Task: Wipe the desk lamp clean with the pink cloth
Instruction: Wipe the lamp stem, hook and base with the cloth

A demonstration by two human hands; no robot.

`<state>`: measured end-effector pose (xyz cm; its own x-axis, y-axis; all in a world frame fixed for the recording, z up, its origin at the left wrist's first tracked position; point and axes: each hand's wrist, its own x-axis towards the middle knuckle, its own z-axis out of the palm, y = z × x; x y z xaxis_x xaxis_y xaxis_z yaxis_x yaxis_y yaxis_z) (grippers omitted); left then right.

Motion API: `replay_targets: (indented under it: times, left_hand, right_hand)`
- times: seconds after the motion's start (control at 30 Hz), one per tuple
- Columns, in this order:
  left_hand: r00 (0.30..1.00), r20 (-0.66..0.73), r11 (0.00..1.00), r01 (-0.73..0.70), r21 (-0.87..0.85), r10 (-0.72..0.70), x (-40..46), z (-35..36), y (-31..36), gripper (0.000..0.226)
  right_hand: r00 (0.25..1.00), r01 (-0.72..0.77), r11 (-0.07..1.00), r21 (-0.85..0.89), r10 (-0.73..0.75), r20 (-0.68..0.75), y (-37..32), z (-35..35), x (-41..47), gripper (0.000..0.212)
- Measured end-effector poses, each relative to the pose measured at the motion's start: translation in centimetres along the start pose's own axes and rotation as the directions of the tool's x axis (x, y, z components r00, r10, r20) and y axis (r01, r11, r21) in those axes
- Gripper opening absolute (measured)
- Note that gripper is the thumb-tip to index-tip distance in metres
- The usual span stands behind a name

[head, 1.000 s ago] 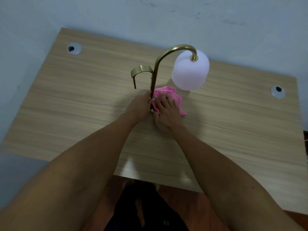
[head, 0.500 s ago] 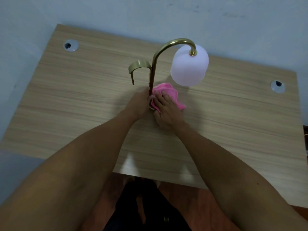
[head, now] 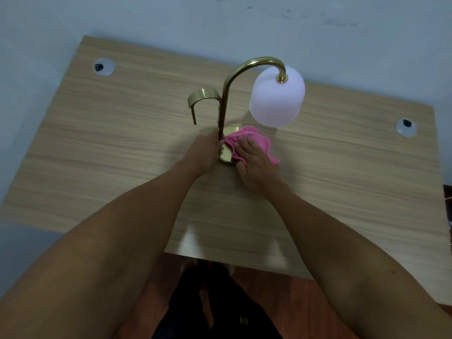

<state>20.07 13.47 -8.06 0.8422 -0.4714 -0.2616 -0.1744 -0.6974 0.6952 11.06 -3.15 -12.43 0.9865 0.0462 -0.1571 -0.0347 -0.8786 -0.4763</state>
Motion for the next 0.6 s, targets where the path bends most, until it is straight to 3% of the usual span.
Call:
replay_targets:
  times: [0.13, 0.3, 0.43, 0.6]
  left_hand:
    - [1.0, -0.01, 1.0, -0.028, 0.013, 0.028, 0.1, 0.0, 0.2, 0.024]
    - [0.999, -0.003, 0.999, -0.032, 0.006, 0.032, 0.0, 0.0, 0.2, 0.021]
    - [1.0, -0.005, 1.0, -0.02, 0.002, 0.02, -0.1, -0.2, 0.3, 0.021]
    - [0.999, 0.009, 0.999, -0.033, -0.002, 0.033, -0.3, -0.3, 0.7, 0.022]
  right_hand:
    - [0.998, -0.046, 0.998, -0.036, 0.044, -0.045, -2.0, 0.2, 3.1, 0.054]
    - [0.997, 0.07, 0.997, -0.032, -0.069, 0.041, -0.1, 0.7, -0.7, 0.065]
    - [0.999, -0.021, 1.0, 0.006, 0.021, -0.038, -0.7, 0.4, 0.2, 0.056]
    - [1.0, 0.005, 0.998, -0.07, -0.006, -0.016, -2.3, 3.0, 0.2, 0.063]
